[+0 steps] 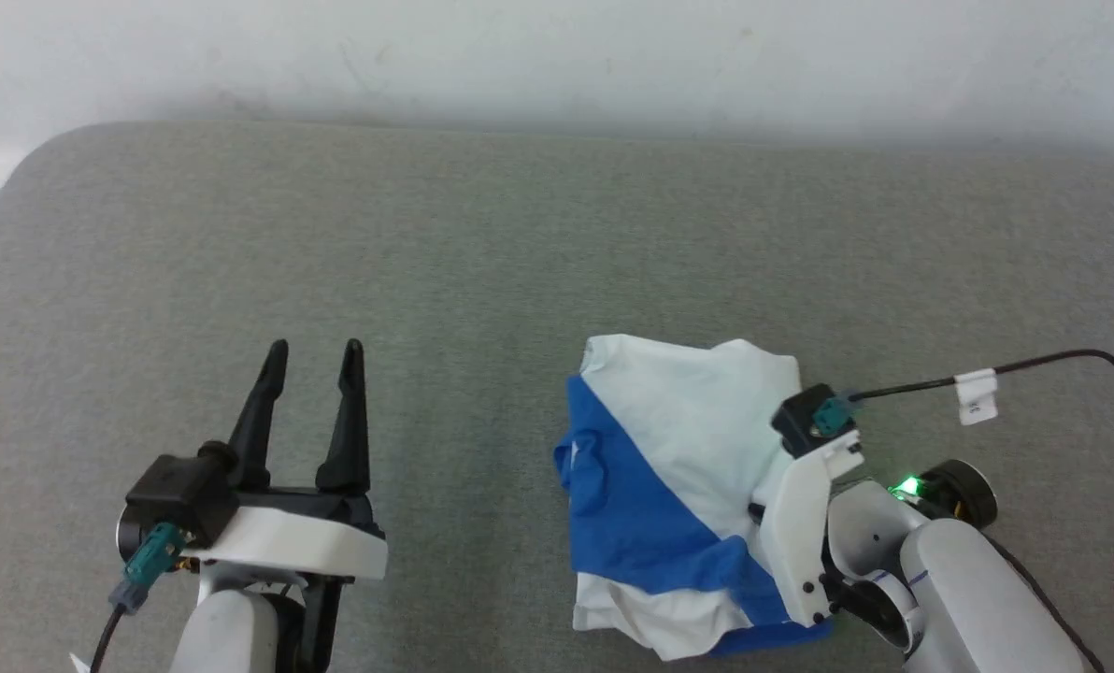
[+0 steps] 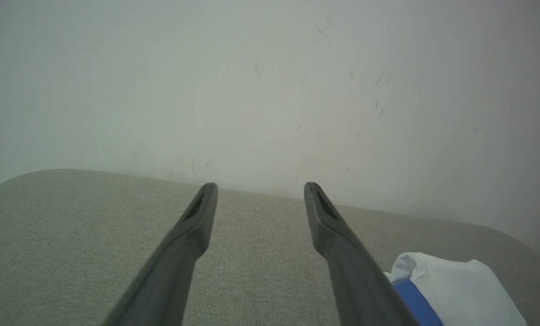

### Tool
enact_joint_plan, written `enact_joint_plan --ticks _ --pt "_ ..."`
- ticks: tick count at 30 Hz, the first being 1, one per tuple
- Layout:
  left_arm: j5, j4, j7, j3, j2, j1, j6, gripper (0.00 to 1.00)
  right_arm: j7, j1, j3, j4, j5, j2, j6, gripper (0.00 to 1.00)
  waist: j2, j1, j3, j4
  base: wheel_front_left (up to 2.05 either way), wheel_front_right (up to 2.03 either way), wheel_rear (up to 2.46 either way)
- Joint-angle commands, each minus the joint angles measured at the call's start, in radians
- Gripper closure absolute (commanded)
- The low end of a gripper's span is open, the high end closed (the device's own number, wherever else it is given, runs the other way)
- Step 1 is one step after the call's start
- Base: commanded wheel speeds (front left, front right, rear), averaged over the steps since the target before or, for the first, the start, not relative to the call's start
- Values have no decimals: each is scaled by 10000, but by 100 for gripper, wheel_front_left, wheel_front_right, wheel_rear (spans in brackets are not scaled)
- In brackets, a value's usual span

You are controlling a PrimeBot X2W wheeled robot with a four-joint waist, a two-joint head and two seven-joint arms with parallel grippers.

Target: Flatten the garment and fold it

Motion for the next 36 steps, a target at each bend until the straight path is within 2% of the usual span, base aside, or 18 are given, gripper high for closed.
enact_joint_plan --ticks 1,5,13,19,26,31,36 --pt "47 -60 -47 41 35 6 -74 0 9 -32 91 207 35 -219 -36 100 0 0 47 -387 0 0 0" --pt "41 -258 -47 151 67 -29 -73 0 -4 -532 980 -134 285 -791 -36 100 0 0 246 -1328 0 0 0" --pt "21 -581 -47 408 40 -345 -5 0 85 -2016 2940 -735 1140 -2502 -36 100 0 0 959 -3574 0 0 0" --pt "231 -668 -47 181 206 -841 -21 0 -300 -3324 3803 -575 1786 -3613 -36 100 0 0 1778 -4629 0 0 0" --pt "358 -880 179 -78 548 -1464 -34 0 -1285 -4699 3989 575 1770 -4286 -36 100 0 0 2668 -5051 0 0 0" --pt "357 -1076 371 -227 737 -1799 -41 0 -1902 -5446 3996 1502 1559 -4714 -36 100 0 0 3155 -4870 0 0 0" --pt "353 -1228 497 -239 868 -1918 -10 0 -2390 -5947 3463 2575 1380 -4944 -36 100 0 0 3509 -4508 0 0 0"
